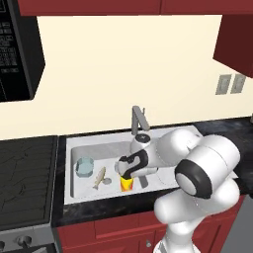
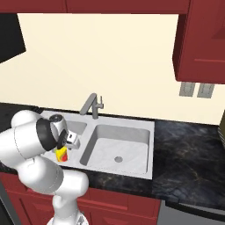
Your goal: Pick the tupperware and cup and place them in the sink. Then turn on the water.
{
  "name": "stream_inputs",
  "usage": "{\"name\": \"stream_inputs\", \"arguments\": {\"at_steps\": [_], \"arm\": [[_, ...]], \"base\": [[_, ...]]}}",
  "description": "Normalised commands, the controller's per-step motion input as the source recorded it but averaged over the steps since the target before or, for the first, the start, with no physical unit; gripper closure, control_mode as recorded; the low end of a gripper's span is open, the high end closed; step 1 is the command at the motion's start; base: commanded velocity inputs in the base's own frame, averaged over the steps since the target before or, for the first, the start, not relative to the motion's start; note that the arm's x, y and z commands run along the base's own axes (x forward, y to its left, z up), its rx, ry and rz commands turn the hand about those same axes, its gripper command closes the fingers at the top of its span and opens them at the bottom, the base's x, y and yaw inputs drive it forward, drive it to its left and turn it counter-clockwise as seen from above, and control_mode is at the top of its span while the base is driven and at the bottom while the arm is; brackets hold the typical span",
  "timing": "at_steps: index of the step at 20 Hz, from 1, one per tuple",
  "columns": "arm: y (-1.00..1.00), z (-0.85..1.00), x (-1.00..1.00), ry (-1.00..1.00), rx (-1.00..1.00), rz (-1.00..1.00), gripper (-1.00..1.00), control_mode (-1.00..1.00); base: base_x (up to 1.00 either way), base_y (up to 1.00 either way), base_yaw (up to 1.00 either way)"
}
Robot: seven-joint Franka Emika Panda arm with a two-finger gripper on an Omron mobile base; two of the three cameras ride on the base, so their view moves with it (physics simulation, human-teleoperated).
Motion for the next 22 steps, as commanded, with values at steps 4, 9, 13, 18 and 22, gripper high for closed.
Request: {"name": "stream_inputs", "arguments": {"at_steps": [4, 9, 13, 18, 22], "arm": [[0.00, -0.14, -0.11, 0.00, 0.00, 0.00, -1.00, -1.00], [-0.03, -0.02, -0.07, -0.03, 0.00, 0.00, -1.00, -1.00], [-0.05, 0.15, -0.04, -0.13, 0.00, 0.00, -1.00, -1.00], [0.00, 0.35, 0.00, -0.10, 0.00, 0.00, -1.00, -1.00], [0.00, 0.58, 0.00, -0.02, 0.00, 0.00, -1.00, -1.00]], "base": [[0.00, 0.00, 0.00], [0.00, 0.00, 0.00], [0.00, 0.00, 0.00], [0.00, 0.00, 0.00], [0.00, 0.00, 0.00]]}}
